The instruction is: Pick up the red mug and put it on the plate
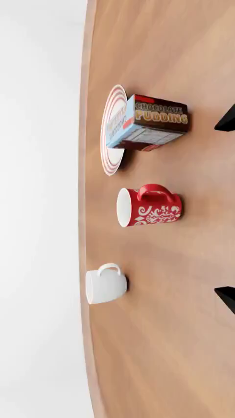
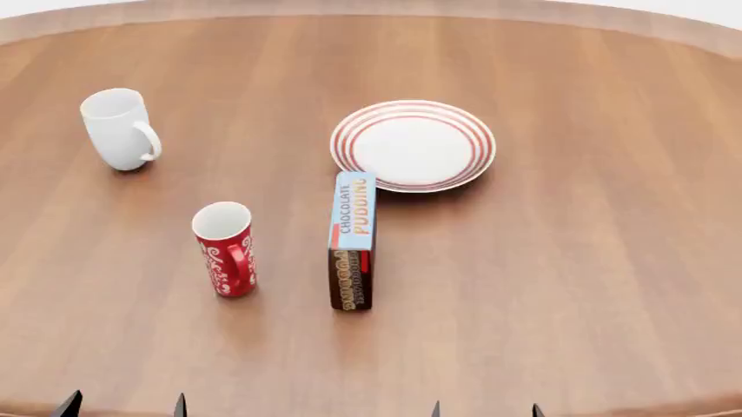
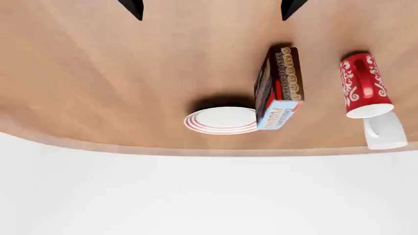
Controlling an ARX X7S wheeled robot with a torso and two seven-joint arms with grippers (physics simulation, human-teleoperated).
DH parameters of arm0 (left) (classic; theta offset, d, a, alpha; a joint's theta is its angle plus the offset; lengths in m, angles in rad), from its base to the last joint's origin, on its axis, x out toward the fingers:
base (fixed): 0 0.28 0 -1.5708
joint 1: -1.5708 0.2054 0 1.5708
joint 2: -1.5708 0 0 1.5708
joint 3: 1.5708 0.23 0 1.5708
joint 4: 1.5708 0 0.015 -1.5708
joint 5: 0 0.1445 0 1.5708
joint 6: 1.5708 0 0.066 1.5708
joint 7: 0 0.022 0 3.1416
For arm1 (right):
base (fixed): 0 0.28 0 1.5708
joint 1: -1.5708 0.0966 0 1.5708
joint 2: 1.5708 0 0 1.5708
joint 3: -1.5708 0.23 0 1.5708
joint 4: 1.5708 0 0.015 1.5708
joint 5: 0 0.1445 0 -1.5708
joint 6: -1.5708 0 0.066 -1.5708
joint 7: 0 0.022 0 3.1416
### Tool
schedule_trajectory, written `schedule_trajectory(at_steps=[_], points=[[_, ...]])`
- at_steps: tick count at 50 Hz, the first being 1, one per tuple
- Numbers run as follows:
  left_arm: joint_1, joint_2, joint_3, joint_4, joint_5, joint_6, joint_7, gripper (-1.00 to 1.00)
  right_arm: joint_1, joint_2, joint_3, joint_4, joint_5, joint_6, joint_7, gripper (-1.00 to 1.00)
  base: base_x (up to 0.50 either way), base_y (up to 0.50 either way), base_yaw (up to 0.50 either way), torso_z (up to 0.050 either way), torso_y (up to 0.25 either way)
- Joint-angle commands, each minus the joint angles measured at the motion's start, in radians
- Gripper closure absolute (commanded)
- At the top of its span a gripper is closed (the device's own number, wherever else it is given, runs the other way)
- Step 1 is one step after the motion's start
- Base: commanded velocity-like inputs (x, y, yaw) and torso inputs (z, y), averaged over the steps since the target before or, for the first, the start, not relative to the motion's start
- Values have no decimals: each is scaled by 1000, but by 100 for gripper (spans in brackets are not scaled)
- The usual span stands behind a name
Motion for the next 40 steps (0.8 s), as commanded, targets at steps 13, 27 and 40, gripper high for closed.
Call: schedule_trajectory(at_steps=[13, 27, 40], points=[[17, -55, 47, 71, -57, -33, -51, -100, 4, 49, -61, 1, 45, 13, 59, -100, 0, 0, 0, 0, 0], [58, -83, 88, 267, -49, -50, -82, -100, 7, 70, -88, -2, 71, 17, 78, -100, 0, 0, 0, 0, 0], [86, -106, 132, 455, -14, -71, -108, -100, 10, 84, -104, 8, 88, 9, 95, -100, 0, 0, 0, 0, 0]])
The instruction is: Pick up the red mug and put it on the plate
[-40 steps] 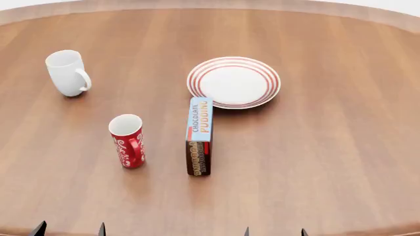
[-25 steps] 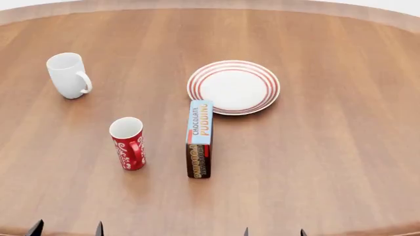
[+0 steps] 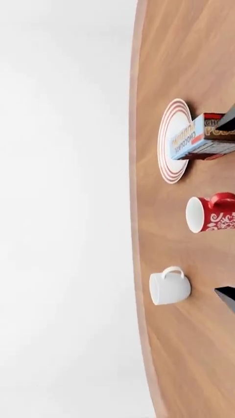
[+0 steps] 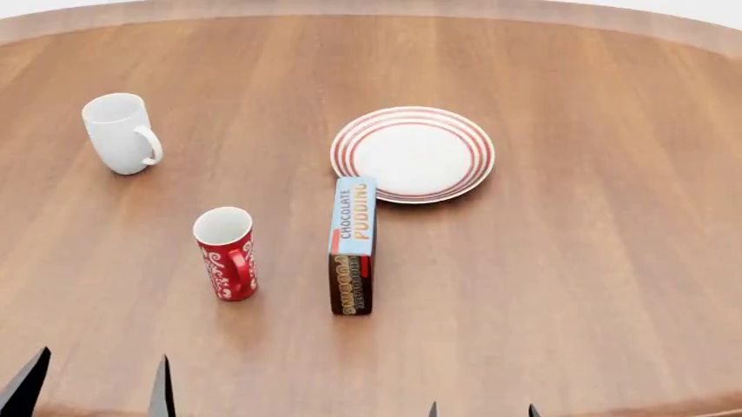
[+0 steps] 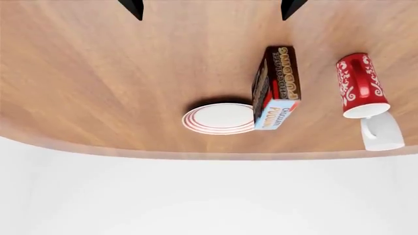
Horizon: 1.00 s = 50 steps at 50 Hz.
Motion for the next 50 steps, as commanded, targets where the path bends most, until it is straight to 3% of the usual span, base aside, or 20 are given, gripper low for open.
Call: schedule_trajectory(at_steps=[1, 21, 50], points=[[23, -22, 41, 166, 31, -17, -24, -100, 1, 14, -16, 3, 16, -4, 15, -100, 0, 0, 0, 0, 0], [14, -56, 59, 340, 102, -46, -81, -100, 0, 36, -40, -3, 47, -12, 33, -100, 0, 0, 0, 0, 0], [-3, -77, 95, 398, 89, -83, -99, -100, 7, 62, -74, 1, 70, -15, 49, -100, 0, 58, 0, 0, 0]])
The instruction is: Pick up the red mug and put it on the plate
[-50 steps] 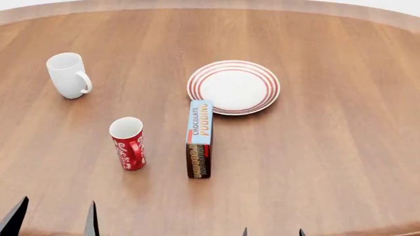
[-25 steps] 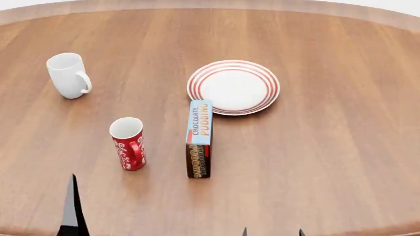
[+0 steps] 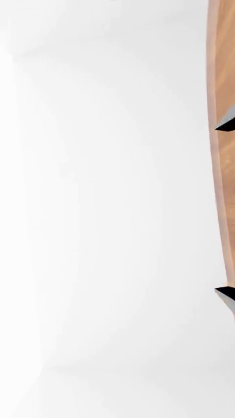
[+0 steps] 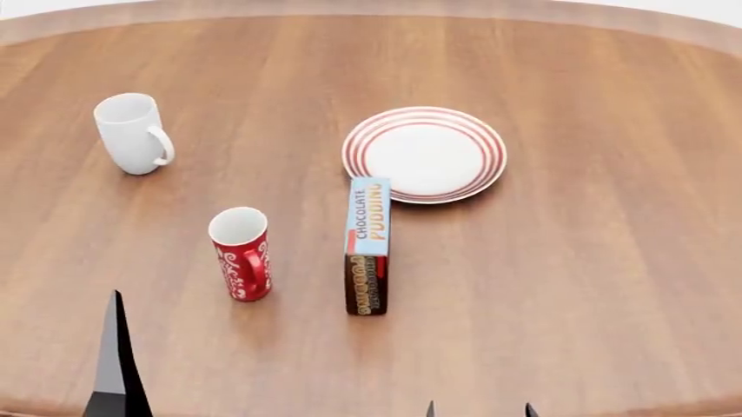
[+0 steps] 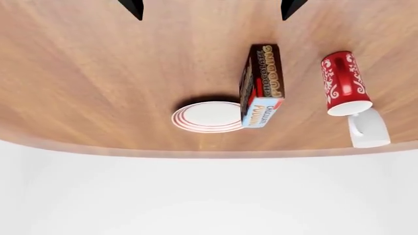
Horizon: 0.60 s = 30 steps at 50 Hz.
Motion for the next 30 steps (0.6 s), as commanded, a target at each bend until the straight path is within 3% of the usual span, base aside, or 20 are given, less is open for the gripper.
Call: schedule_trajectory(at_steps=[1, 30], points=[[-6, -9, 10, 16, -8, -11, -9, -100, 1, 9, -14, -4, 7, 3, 8, -100, 0, 172, 0, 0, 0], [-16, -30, 28, 9, -17, -14, -33, -100, 4, 28, -36, -5, 25, 2, 27, -100, 0, 176, 0, 0, 0]])
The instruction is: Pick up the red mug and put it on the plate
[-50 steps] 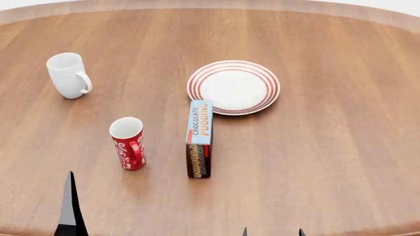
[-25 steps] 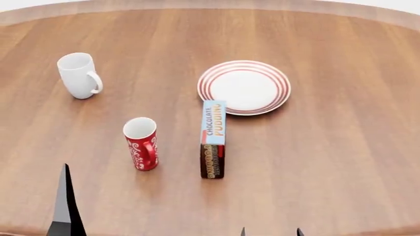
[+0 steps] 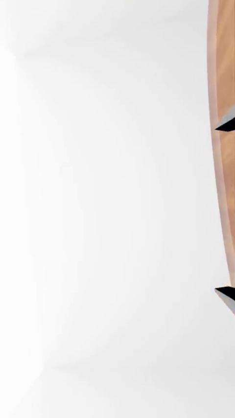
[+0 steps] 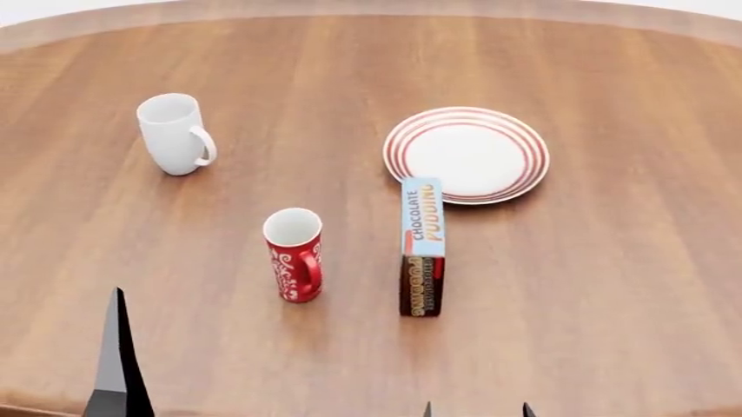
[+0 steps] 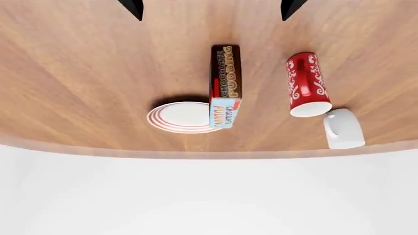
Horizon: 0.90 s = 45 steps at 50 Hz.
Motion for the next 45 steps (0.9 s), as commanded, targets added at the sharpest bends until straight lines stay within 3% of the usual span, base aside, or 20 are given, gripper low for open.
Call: schedule_trajectory(at_steps=[1, 45], points=[[-4, -8, 7, -1, -4, -2, -9, -100, 2, 7, -8, -1, 7, 0, 7, -100, 0, 180, 0, 0, 0], [-22, -30, 35, 2, -10, -24, -43, -100, 10, 29, -35, 6, 30, -6, 31, -100, 0, 181, 0, 0, 0]])
